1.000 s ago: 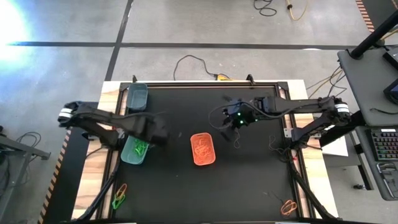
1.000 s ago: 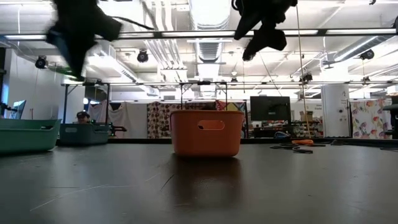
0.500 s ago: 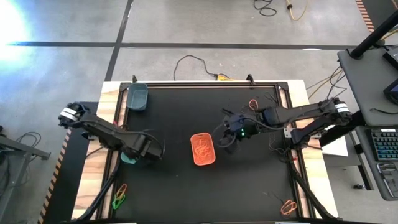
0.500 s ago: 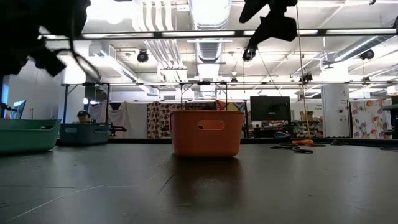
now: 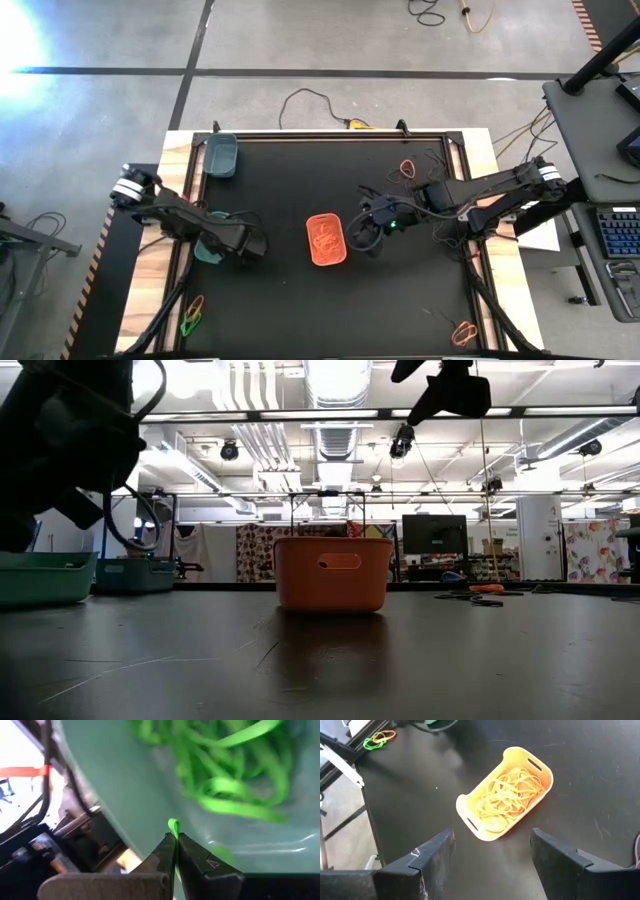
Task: Sort rubber bands into baskets
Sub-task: Put the green rubber band into the light sea green bin, then move the rubber bands
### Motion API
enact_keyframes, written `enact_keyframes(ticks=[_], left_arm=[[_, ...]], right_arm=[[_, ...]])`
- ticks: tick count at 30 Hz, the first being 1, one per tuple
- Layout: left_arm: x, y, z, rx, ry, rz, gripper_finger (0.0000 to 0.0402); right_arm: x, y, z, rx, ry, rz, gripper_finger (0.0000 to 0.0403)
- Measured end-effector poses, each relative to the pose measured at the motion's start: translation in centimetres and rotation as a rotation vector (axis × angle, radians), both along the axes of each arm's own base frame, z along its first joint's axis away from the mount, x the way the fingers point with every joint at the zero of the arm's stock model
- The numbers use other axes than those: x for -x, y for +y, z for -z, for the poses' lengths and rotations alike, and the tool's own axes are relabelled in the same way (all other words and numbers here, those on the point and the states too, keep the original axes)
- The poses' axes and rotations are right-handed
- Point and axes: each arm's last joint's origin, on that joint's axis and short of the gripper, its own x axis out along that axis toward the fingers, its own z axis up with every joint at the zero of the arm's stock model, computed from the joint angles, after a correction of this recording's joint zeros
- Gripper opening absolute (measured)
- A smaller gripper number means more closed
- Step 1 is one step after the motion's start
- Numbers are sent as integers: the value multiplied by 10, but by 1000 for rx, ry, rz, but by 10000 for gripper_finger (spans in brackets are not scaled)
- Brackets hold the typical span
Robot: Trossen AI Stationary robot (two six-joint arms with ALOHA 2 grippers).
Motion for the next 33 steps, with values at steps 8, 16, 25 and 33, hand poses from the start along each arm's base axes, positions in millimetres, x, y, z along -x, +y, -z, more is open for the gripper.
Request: enact_keyframes(ticks=[8,16,25,33], left_arm=[[-7,-2,12,-6,7,28,14],[-15,-5,-12,-1,-76,50,129],[-27,-45,-85,78,-266,45,239],[-18,-141,-107,324,-320,2,243]], right_arm=[[3,12,0,-31,3,-7,247],[3,15,0,-37,7,-10,247],[4,15,0,-3,8,-46,247],[3,14,1,37,6,-81,247]])
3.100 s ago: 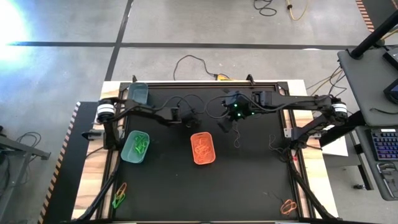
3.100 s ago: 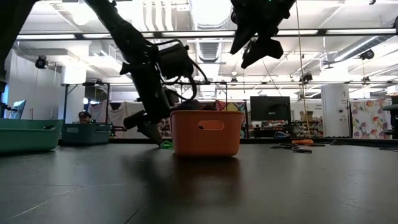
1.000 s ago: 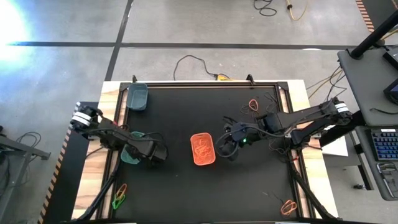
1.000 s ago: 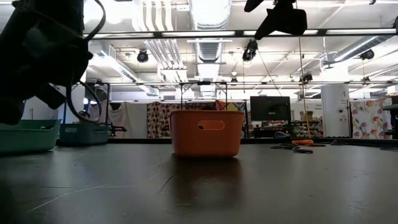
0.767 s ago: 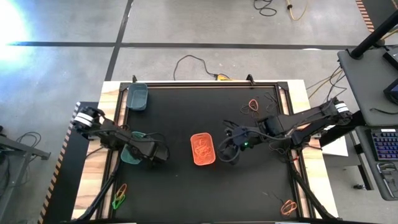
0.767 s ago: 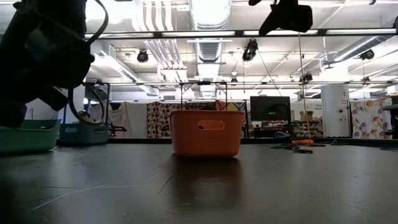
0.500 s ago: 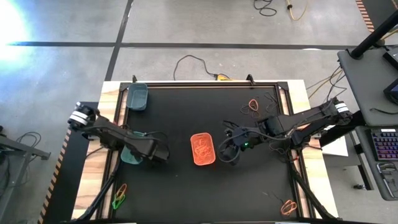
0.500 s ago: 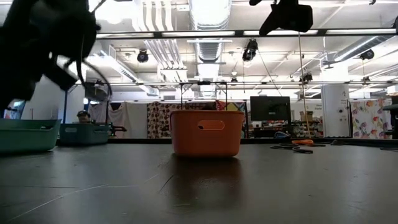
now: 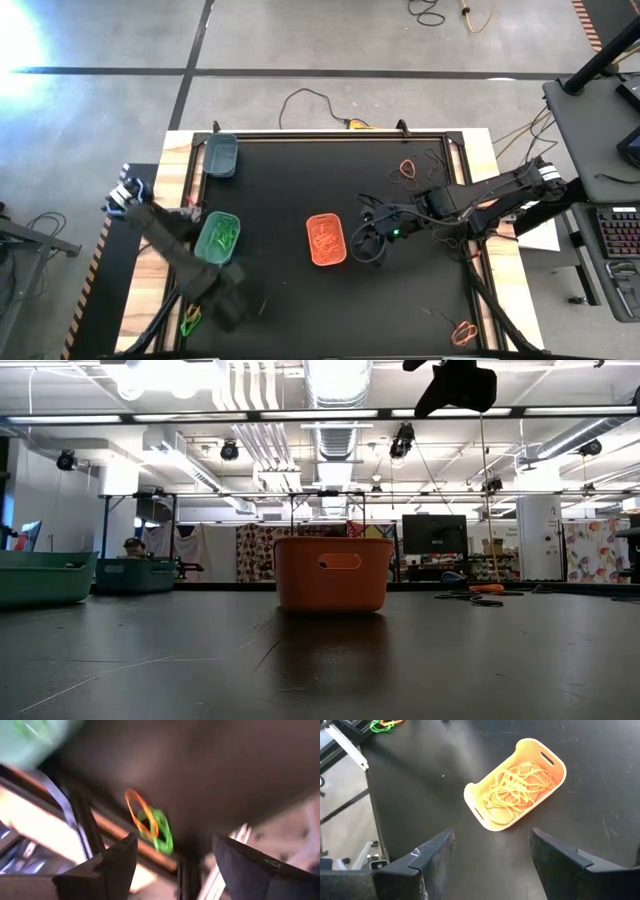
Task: Sort rubber bands into baskets
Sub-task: Move the rubber bands
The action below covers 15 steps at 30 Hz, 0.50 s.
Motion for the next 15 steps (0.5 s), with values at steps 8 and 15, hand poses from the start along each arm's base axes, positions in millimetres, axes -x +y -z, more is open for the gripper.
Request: enact_keyframes(ticks=[8,15], left_arm=[[0,-47,62,134,148,126,204],[12,-37,102,174,277,258,151]], right_arm=[[-4,-3,4,32,9,-20,247],[-3,0,3,9,12,-15,247]])
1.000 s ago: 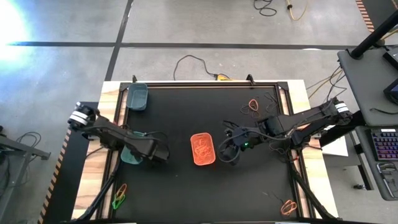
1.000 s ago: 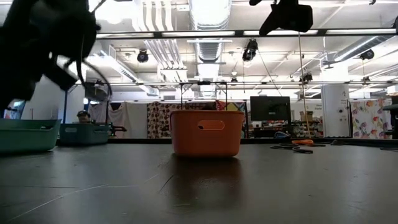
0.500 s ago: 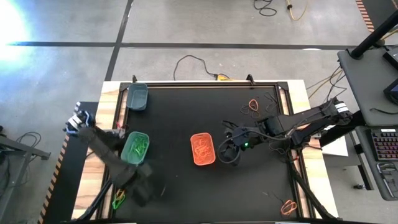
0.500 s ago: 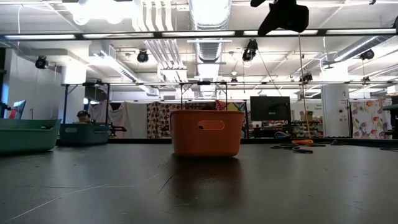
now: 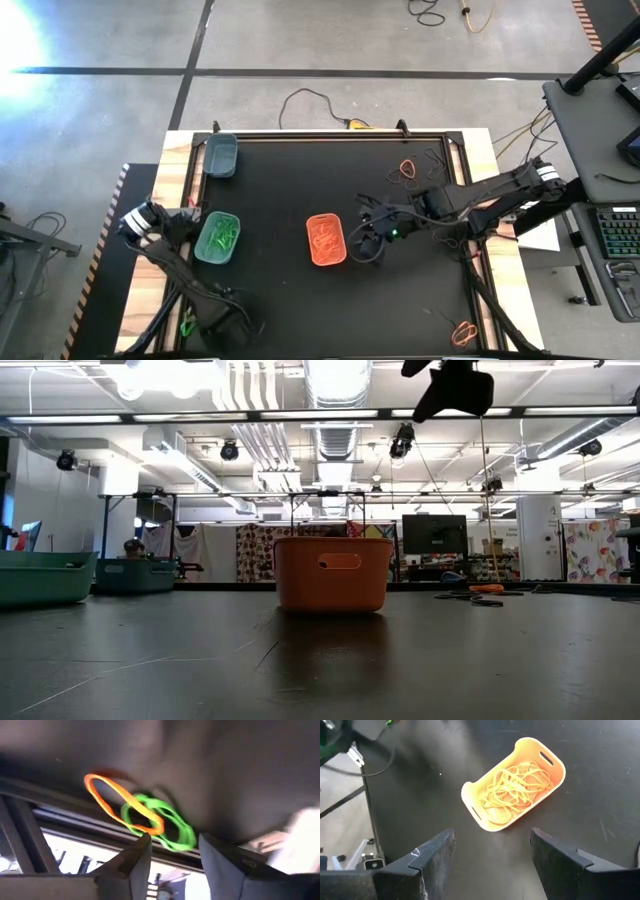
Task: Sort rubber bands into baskets
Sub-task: Move the rubber bands
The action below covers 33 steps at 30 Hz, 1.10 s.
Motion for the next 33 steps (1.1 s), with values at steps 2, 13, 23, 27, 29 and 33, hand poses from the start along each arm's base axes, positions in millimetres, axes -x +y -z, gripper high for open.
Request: enact_keyframes(ticks=[2,13,23,27,29,33], left_arm=[[6,7,10,11,23,23,139],[22,22,41,109,29,119,123],[19,18,44,108,-54,102,74],[14,11,38,69,-116,93,10],[10,7,33,46,-160,95,8],[-15,-9,8,6,-389,112,2]], right_arm=[[1,2,0,-9,3,2,247],[3,12,0,-30,5,-6,247],[3,13,0,-43,6,8,247],[3,13,0,-42,5,8,247],[3,13,0,-41,5,6,247],[3,13,0,-33,4,-3,247]])
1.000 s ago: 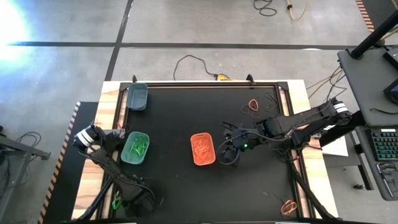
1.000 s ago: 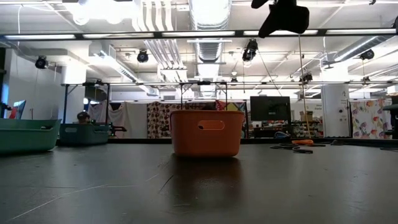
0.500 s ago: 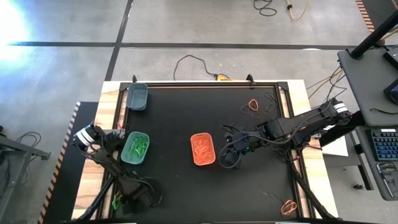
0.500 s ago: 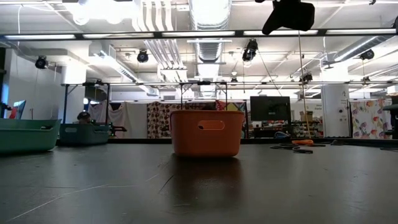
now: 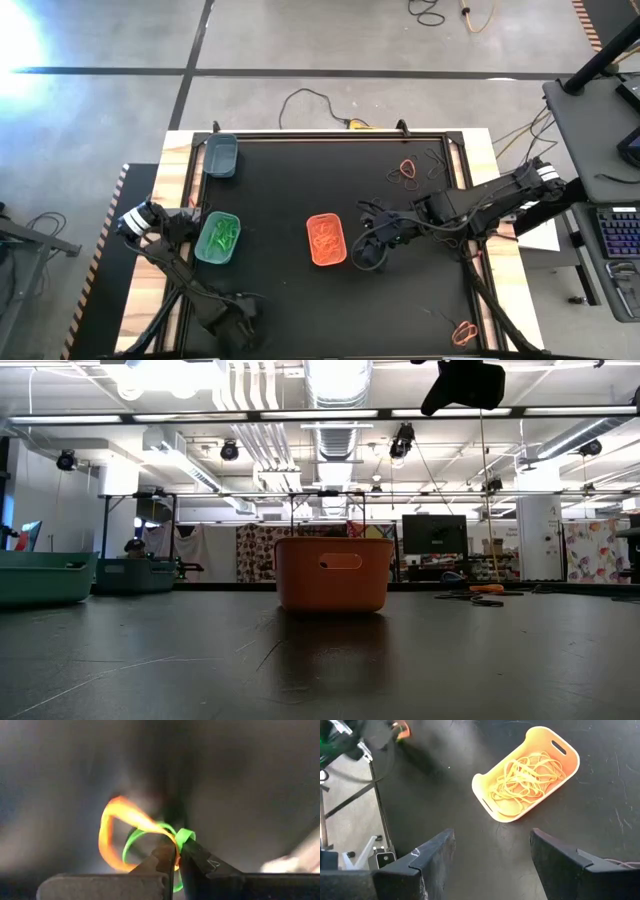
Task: Sort rubber bands into baskets
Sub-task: Move the rubber bands
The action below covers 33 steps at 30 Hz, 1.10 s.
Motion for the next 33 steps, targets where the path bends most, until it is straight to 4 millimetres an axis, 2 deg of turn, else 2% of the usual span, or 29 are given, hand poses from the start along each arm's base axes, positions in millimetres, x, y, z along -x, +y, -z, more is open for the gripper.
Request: enact_keyframes(ticks=[3,6,11,16,21,25,29,33], left_arm=[[-25,-8,-26,-22,-215,-9,1],[-52,-7,-47,-60,-427,-40,1],[-92,10,-57,-120,-696,-98,0],[-113,25,-49,-110,-848,-126,0],[-114,31,-26,-83,-958,-172,0],[-113,38,-10,-53,-1089,-275,9],[-116,54,-2,-102,-1211,-417,41],[-124,68,1,-78,-1276,-496,86]], right_arm=[[0,0,0,9,-2,-11,247],[0,0,0,10,-3,-12,247],[0,0,0,8,-3,-11,247],[1,4,0,-50,11,-26,247],[5,18,0,-50,9,-78,247],[8,39,3,16,-10,-157,247],[4,66,19,86,-16,-218,247],[-11,89,49,108,11,-272,247]])
